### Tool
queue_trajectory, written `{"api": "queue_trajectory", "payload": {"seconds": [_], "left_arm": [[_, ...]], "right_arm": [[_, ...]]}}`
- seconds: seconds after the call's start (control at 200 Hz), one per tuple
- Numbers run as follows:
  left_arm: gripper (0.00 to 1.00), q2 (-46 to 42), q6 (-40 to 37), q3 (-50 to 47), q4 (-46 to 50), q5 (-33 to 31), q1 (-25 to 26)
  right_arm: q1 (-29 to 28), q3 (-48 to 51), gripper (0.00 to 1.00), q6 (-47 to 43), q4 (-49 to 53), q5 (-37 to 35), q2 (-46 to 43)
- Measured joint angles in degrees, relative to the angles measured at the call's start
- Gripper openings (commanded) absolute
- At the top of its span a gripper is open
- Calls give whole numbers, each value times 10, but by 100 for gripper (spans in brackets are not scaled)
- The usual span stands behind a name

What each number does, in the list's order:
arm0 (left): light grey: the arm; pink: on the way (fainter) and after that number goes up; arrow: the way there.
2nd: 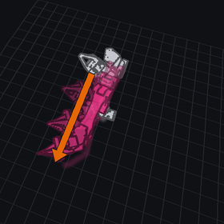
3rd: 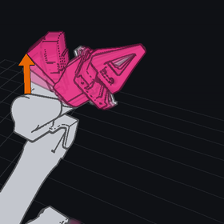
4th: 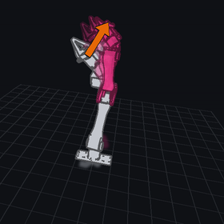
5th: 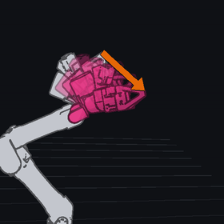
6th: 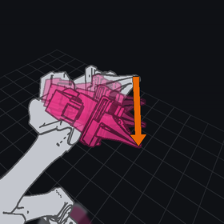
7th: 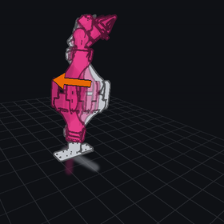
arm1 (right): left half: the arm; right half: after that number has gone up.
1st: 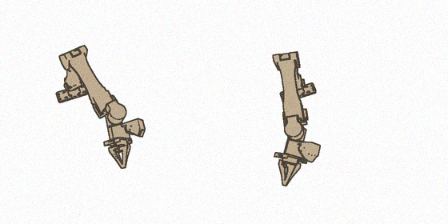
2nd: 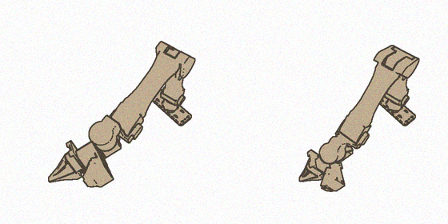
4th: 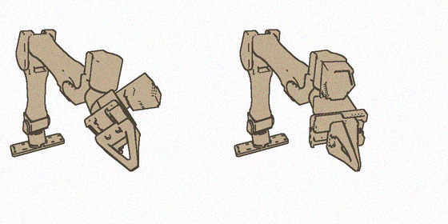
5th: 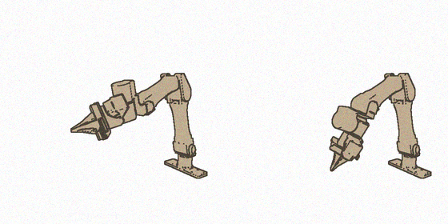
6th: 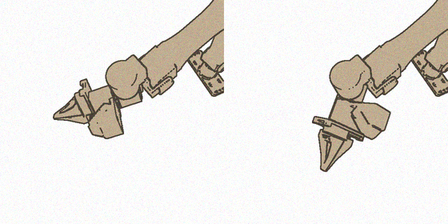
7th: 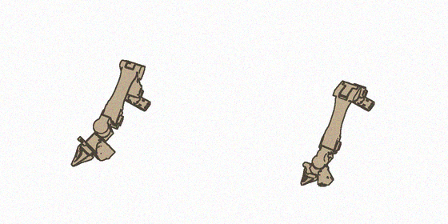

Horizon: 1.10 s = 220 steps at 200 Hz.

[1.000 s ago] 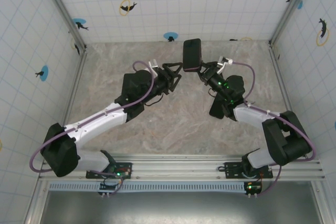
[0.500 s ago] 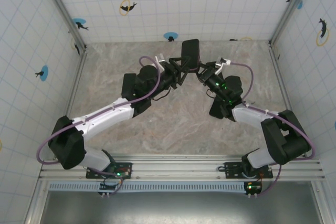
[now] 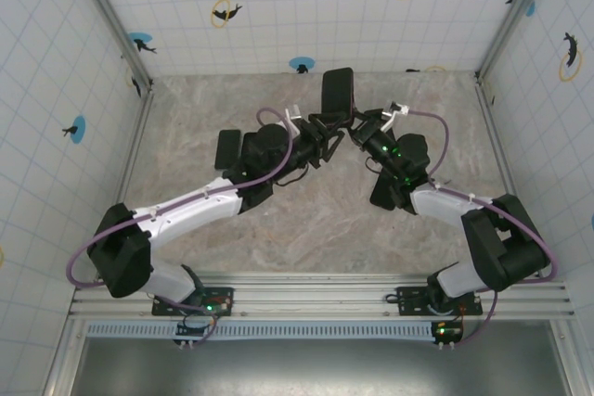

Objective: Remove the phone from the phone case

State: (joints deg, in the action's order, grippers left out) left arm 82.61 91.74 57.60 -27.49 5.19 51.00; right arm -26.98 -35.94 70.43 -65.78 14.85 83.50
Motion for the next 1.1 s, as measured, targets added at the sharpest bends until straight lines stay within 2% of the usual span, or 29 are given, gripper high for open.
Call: {"api": "queue_trajectory", "payload": {"seconds": [0.776,0.911,1.101], "left_arm": [[52,21,3,-3,-35,-26,-18],[50,30,7,-3,-45,-31,-23],[37,31,13,-3,-48,-44,-28]], "right_arm": [[-8,0,0,-7,-1,14,0],[-10,0,0,-1,-1,6,0],[-12,0,0,9,-7,-2,0]]}}
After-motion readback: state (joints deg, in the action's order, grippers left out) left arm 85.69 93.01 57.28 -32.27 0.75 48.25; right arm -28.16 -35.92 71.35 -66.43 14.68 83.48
